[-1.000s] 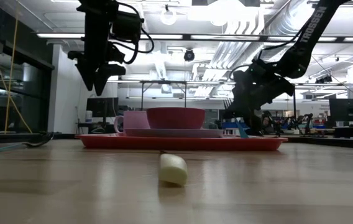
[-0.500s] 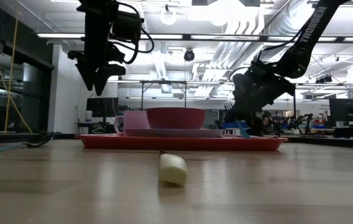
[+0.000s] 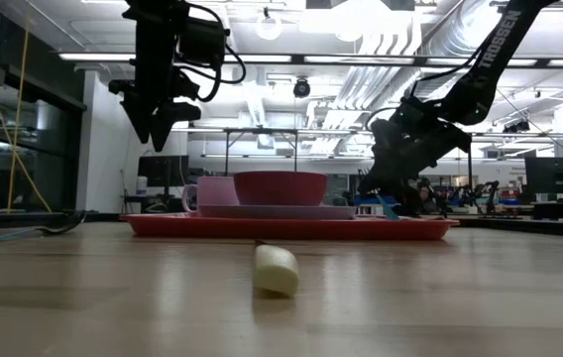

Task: Set up tray
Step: Put the blue fork on the white napkin

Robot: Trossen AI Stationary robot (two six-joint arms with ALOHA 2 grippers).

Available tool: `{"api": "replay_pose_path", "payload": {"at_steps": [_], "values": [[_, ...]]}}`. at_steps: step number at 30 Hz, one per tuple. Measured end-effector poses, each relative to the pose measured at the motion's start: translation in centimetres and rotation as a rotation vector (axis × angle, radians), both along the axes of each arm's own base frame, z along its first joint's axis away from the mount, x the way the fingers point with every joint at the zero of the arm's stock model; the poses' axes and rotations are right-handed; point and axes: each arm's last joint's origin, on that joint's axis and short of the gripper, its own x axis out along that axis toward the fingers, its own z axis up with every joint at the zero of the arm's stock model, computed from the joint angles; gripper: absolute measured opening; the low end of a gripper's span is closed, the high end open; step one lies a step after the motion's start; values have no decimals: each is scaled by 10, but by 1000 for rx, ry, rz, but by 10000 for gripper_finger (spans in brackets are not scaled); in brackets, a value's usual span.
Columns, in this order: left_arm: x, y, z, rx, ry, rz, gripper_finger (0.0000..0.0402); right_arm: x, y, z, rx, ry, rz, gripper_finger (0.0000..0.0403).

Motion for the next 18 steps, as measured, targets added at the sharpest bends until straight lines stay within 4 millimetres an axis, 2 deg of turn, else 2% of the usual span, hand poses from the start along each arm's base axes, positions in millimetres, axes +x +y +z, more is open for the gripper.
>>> {"api": "replay_pose_path", "payload": {"at_steps": [13,18], "values": [[0,0,0,4,4,-8,221,-3,1,-4,-9,65,-24,64],[0,0,0,5,3,-9,221,4,5,-9,-23,72,8,65]]}}
